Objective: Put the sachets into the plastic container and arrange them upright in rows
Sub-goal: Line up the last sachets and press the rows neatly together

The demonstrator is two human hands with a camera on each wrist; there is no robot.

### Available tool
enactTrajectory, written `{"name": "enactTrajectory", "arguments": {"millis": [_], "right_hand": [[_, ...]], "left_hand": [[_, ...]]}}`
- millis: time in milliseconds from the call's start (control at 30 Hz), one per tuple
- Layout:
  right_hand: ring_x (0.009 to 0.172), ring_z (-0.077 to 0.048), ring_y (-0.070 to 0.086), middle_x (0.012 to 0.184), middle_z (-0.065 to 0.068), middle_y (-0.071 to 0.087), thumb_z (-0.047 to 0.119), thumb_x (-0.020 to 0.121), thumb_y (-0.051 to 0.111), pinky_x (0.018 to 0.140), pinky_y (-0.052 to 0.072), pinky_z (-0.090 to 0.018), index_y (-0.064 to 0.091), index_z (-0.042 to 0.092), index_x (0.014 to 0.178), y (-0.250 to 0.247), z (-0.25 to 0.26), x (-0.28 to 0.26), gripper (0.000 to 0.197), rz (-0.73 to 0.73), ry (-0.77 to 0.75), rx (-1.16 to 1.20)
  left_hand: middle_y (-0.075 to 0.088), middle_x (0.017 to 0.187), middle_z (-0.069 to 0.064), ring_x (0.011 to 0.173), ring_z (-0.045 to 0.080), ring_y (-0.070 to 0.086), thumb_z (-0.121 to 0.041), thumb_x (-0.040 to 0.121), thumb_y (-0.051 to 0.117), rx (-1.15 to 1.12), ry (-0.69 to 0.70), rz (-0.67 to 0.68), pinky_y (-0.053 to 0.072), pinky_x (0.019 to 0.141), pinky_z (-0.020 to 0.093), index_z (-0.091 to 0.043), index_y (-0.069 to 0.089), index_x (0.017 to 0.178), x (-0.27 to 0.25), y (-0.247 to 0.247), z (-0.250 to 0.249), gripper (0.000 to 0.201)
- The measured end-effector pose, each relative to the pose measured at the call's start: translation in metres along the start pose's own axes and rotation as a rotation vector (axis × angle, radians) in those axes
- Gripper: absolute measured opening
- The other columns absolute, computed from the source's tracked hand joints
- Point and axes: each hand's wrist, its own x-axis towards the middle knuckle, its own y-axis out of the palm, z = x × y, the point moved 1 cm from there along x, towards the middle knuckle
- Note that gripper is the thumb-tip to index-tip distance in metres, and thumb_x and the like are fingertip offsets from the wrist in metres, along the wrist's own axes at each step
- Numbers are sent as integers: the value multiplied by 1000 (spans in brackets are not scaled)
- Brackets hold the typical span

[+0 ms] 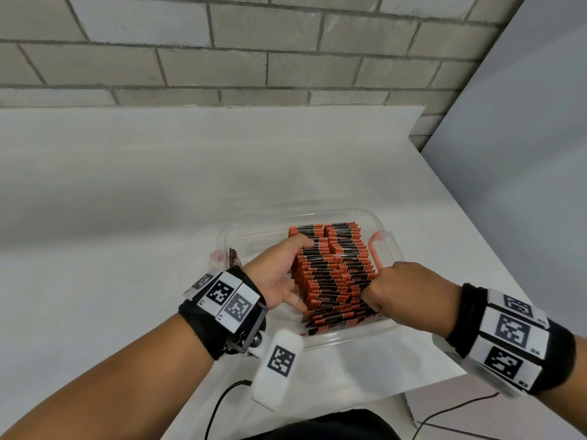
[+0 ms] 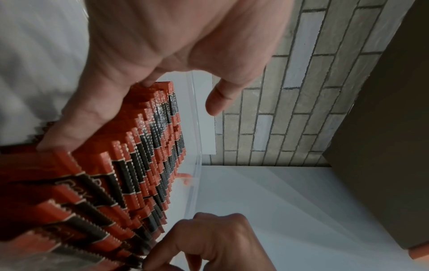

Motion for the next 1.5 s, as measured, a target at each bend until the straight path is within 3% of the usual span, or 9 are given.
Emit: {"name": "enactTrajectory", "arguments": {"millis": [200, 333, 433, 567, 933, 1033, 1133, 1333, 1500], "right_hand": [[51, -14, 33, 61, 1, 31, 2, 94, 43, 46, 19, -18, 43, 16, 77, 2, -1, 9, 21, 16, -38, 53], [51, -12, 32, 68, -3, 44, 2, 95, 43, 48, 18, -14, 54, 12, 83, 1, -1, 11, 19, 25, -100, 91], [60, -14, 41, 91, -13, 63, 4, 96, 44, 48, 17, -13, 63, 4, 98, -3, -2, 10, 19, 28, -127, 78], [74, -17, 53, 100, -10, 66, 4, 95, 44, 48, 19, -11, 64, 6, 103, -4, -4, 8, 21, 29, -139, 68], [68, -21, 43, 83, -11, 56, 0, 94, 41, 49, 19, -16, 64, 3, 95, -2, 1, 14, 23, 59, -118, 62], [67, -20, 44, 78, -6, 52, 10, 93, 48, 48, 20, -15, 63, 8, 90, -4, -2, 11, 15, 45, -91, 86], [65, -14, 49, 74, 4, 54, 26, 88, 59, 51, 31, -15, 65, 13, 86, -7, -13, 8, 14, 28, -46, 245], [58, -7, 42, 68, 10, 44, 17, 87, 56, 49, 23, -13, 50, 23, 74, 1, -11, 9, 16, -29, -11, 286], [54, -3, 40, 67, 11, 47, 22, 83, 62, 48, 24, -13, 55, 23, 73, 2, -12, 9, 13, -8, 20, 350]], "left_hand": [[57, 94, 9, 86, 34, 58, -30, 98, 44, 0, 3, 1, 39, 96, 66, -17, 54, 93, 0, -1, -1, 17], [60, 95, 9, 89, 34, 60, -30, 97, 45, 1, 10, 15, 41, 94, 66, -17, 56, 96, 2, -2, -1, 18], [61, 94, 9, 85, 32, 61, -31, 97, 46, -2, 11, 24, 42, 93, 66, -16, 57, 101, 3, -3, -1, 19], [62, 92, 8, 80, 30, 61, -32, 96, 47, -3, 13, 26, 45, 89, 64, -16, 58, 101, 4, -4, -1, 20], [61, 96, 10, 98, 40, 59, -33, 96, 48, 1, -4, 32, 38, 96, 69, -16, 56, 108, 9, -4, -2, 22], [62, 94, 9, 94, 38, 60, -32, 96, 47, -8, 2, 29, 39, 95, 68, -16, 57, 105, 8, -4, -3, 21], [61, 92, 11, 87, 36, 62, -32, 97, 47, -18, 10, 20, 43, 92, 66, -16, 57, 98, 6, -4, -4, 19], [60, 89, 11, 82, 35, 62, -30, 98, 44, -33, -4, 15, 41, 90, 65, -16, 55, 93, 5, -2, -5, 18], [53, 92, 10, 84, 36, 56, -29, 98, 44, -30, -29, -16, 34, 95, 67, -17, 51, 87, 6, -4, -3, 18]]}}
